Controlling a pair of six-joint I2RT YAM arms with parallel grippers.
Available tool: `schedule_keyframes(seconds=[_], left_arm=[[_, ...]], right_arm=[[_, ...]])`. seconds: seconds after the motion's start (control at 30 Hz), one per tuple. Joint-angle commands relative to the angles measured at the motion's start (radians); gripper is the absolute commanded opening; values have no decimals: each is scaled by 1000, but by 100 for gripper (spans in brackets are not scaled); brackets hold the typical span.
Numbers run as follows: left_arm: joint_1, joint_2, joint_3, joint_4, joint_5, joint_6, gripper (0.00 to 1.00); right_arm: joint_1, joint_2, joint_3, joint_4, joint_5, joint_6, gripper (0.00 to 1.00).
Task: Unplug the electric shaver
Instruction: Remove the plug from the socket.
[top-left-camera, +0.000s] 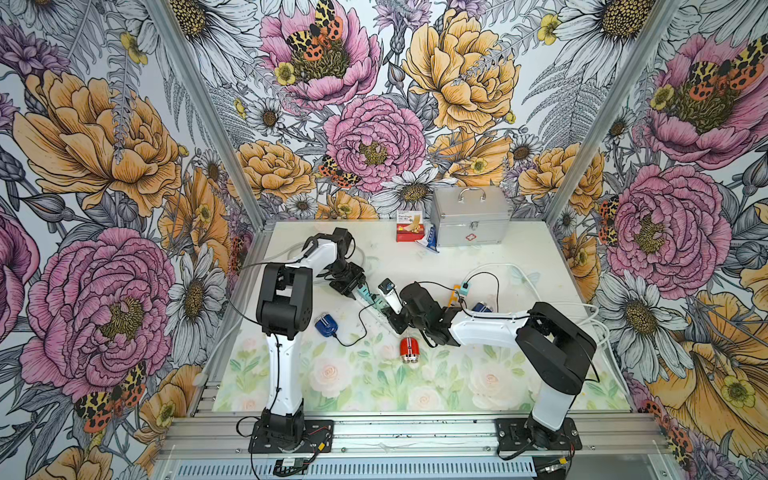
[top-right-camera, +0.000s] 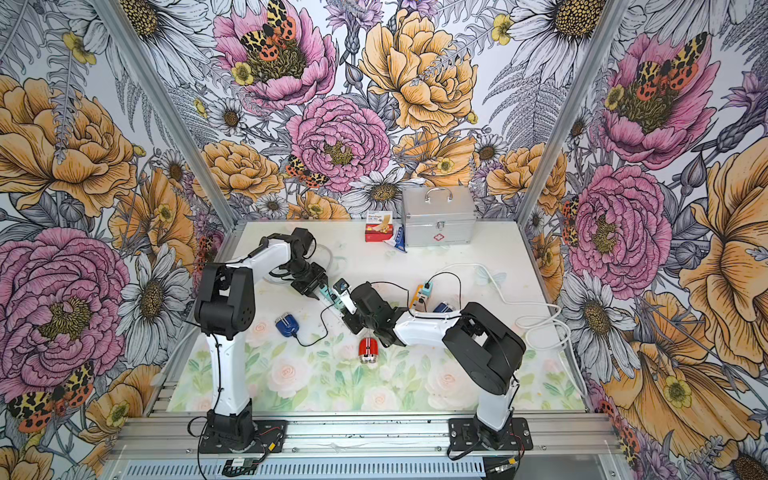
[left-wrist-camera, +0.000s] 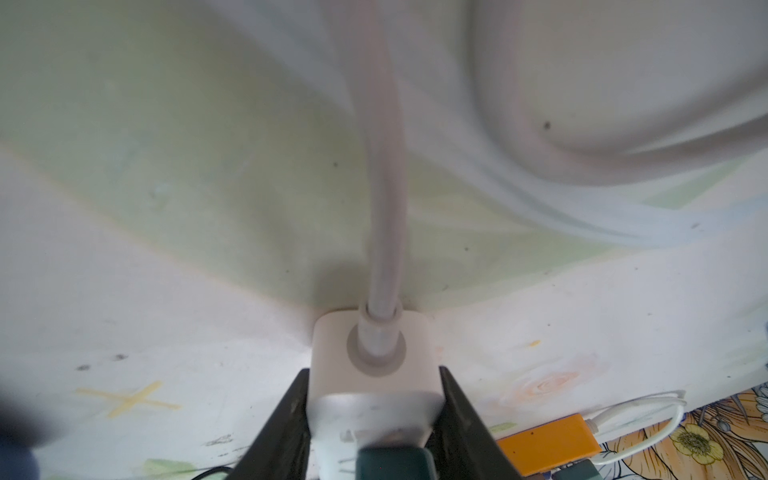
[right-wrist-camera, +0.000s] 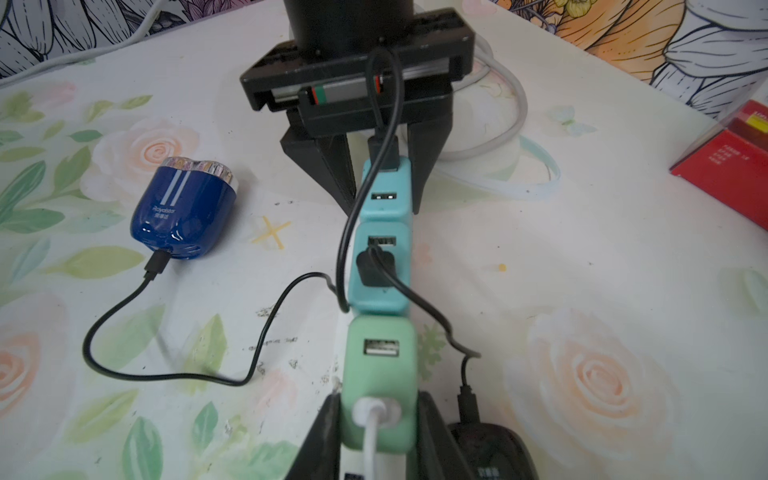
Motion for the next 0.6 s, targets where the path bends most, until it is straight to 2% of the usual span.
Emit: schedule_keyframes(seconds=[0.0, 0.1, 0.2, 0.27, 0.47, 0.57], left_arm=[[1, 40, 24, 72, -19, -50, 44], [0, 44, 27, 72, -20, -55, 44], [3, 47, 33, 72, -19, -55, 44], [4, 49, 38, 72, -20, -49, 44], [5, 46, 43, 72, -28, -44, 45], [4, 49, 39, 72, -32, -43, 45]], right_arm=[[92, -14, 32, 44, 3, -106, 7], [116, -6, 53, 38, 110, -190, 6], [119, 4, 74, 15, 176, -196, 5], [112, -2, 79, -4, 174, -167, 3], [25, -49, 52, -19, -73, 38, 4], [7, -35, 52, -3, -208, 70, 5]])
